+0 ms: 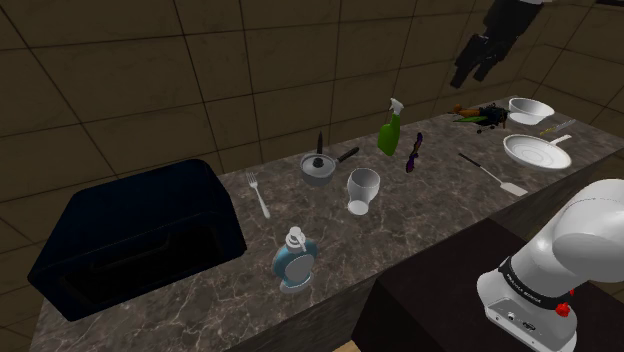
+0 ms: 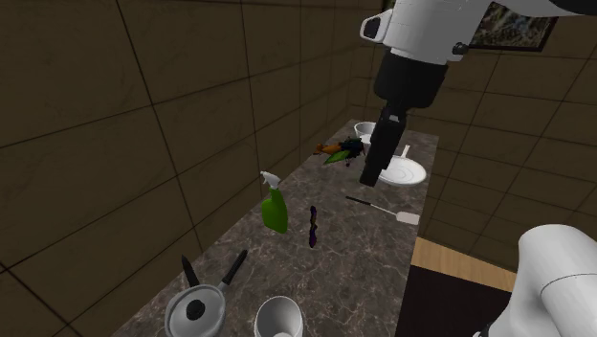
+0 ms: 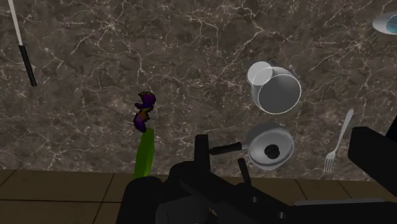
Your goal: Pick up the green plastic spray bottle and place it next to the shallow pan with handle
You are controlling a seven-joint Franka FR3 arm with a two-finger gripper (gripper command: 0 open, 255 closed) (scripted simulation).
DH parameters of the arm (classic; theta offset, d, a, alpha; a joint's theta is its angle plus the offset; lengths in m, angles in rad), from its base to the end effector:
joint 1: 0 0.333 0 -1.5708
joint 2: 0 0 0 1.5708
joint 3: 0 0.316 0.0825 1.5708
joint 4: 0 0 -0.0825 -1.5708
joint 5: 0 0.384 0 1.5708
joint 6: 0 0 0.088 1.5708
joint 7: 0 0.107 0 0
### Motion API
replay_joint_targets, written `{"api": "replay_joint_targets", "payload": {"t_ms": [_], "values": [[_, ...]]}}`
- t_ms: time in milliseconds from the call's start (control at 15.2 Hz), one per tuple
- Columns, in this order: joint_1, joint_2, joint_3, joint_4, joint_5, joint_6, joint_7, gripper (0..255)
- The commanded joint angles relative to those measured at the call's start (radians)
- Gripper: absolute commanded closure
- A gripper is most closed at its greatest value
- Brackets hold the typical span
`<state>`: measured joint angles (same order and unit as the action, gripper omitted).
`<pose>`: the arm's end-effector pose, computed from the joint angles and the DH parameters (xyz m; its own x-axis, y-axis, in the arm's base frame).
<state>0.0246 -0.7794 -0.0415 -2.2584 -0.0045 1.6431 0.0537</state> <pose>0.3158 -0.0110 0.6417 0.9849 -0.0629 0.1613 -0.0583 -0.9977 -0.0334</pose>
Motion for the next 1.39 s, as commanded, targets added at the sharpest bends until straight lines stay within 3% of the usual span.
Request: {"api": "replay_joint_targets", "payload": {"t_ms": [0, 726, 1320], "values": [[0.000, 0.000, 0.000, 0.000, 0.000, 0.000, 0.000, 0], [-0.021, 0.336, -0.135, 0.084, -0.025, 0.218, -0.138, 0], [-0.034, 0.662, -0.229, 0.265, 0.032, 0.328, -0.267, 0]]}}
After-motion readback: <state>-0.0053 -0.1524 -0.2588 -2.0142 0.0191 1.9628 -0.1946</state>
